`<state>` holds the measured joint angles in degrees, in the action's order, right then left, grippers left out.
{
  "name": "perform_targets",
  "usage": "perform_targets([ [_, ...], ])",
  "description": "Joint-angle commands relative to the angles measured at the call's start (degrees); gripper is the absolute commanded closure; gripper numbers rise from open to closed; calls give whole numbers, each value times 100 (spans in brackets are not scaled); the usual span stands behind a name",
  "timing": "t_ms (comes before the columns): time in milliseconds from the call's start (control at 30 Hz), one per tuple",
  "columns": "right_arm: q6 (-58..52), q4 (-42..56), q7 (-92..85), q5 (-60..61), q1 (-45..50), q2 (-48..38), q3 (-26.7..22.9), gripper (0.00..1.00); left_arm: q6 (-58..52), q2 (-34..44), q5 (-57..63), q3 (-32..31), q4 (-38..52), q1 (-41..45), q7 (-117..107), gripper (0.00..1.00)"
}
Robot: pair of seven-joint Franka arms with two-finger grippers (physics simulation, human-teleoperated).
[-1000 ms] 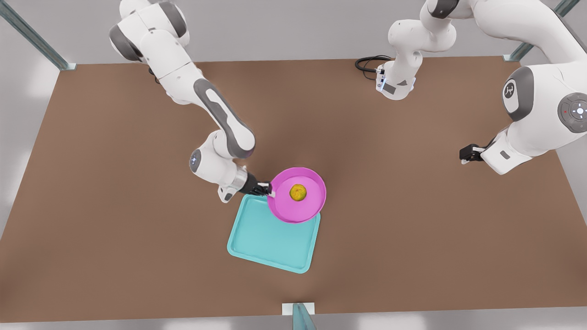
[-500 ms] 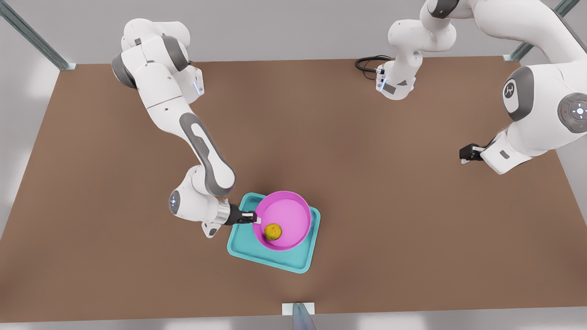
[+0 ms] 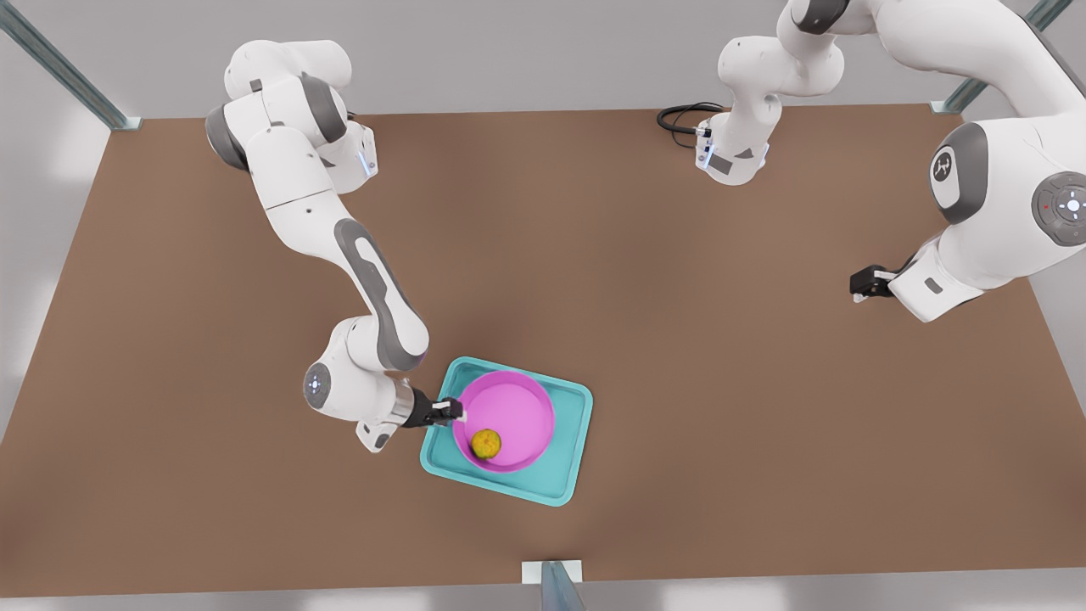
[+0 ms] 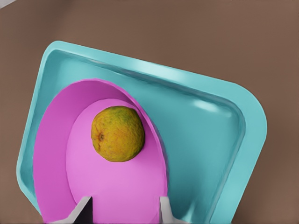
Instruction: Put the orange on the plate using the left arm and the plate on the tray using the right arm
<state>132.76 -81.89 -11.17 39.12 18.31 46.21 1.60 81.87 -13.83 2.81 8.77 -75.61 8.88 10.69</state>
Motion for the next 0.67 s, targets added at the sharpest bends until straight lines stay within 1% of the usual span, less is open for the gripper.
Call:
perform_targets([
  [0, -92, 33, -17, -36, -21, -7, -2, 0, -31, 3, 9, 2, 3, 0, -6, 0],
  [67, -136, 76, -17, -36, -38, -7, -2, 0, -110, 3, 18, -7, 11, 0, -23, 0],
  [100, -452, 252, 36, -167, -47, -86, -124, 0, -75, 3, 27, -7, 29, 0, -41, 0],
  [133, -1496, 726, 45, -861, -56, -138, -344, 0, -75, -23, 0, -7, 38, 0, -41, 0],
  [167, -2657, 1254, 45, -1669, -161, -235, -450, 0, -110, -23, -8, -16, 29, 0, -23, 0],
  [200, -3526, 1578, 45, -2590, -170, -367, -494, 0, -145, -58, -35, -33, 11, 0, 21, 0],
  [233, -4221, 1816, 54, -3207, -162, -498, -581, 0, -259, -50, -35, -68, 29, 53, -14, 0],
  [300, -5260, 2317, 36, -4316, -153, -788, -696, 0, -250, -41, -35, -68, 47, 44, -14, 0],
  [333, -5365, 2257, 10, -4536, -222, -1200, -652, 0, -259, -50, -35, -60, 38, 44, -14, 0],
  [400, -5313, 859, 54, -4448, -803, -2976, -582, 0, -444, -41, -26, -42, 38, 44, -14, 0],
  [433, -5313, 482, 62, -4431, -935, -3539, -582, 0, -505, -50, -26, -42, 38, 44, -14, 0],
  [533, -5313, -318, 273, -4431, -1198, -4269, -450, 0, -576, -50, -26, -33, 38, 44, -14, 0],
  [633, -5295, -424, 273, -4431, -1304, -4296, -406, 0, -584, -58, -26, -33, 38, 44, -23, 0],
])
